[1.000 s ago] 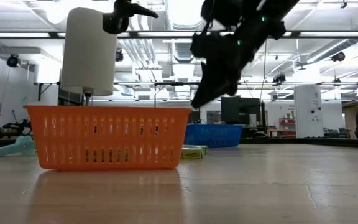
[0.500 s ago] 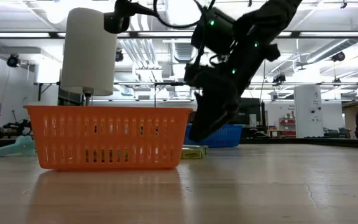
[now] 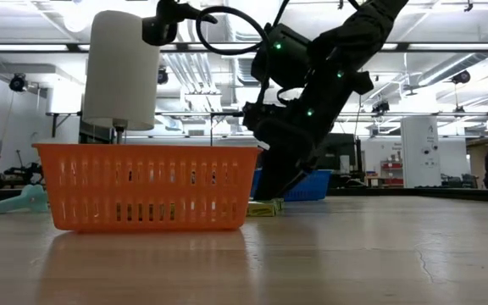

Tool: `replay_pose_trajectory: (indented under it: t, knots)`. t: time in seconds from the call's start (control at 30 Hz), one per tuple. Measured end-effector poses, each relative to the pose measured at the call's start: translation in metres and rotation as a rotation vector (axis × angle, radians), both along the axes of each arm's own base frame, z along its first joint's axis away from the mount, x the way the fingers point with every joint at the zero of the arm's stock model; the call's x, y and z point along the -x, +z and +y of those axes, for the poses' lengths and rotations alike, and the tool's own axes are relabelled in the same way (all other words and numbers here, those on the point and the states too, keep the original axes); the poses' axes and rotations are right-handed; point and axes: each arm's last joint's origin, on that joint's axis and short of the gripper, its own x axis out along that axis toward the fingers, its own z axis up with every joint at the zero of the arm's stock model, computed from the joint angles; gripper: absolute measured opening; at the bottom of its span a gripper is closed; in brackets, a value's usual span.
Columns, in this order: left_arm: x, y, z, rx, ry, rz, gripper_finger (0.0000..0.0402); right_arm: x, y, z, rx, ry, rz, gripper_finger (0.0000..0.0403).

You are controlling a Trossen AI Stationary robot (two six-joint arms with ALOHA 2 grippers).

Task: Pick and place Stapler, Stapler remover, tape
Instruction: Put the top green box of staples into the orange bin

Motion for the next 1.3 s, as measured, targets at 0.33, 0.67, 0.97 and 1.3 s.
replay_pose_trajectory:
  t: [0.33,0.67,0.97,1.3]
  knots:
    - [0.000,0.000,0.000,-0.003,0.001,0.003,0.0170,0.000,0.000,0.000,0.002,0.003,-0.001,0.0122]
    - [0.001,-0.003,0.000,0.009,0.004,0.029,0.0170,-0.005,0.036,0.000,-0.012,0.017,-0.104,0.0115]
    - [0.006,-0.011,0.000,0.087,0.051,0.128,0.0170,-0.016,0.107,0.001,0.112,0.073,-0.230,0.0105]
    - [0.010,-0.015,0.001,0.117,0.131,0.182,0.0170,-0.030,0.160,0.001,0.237,0.106,-0.294,0.0111]
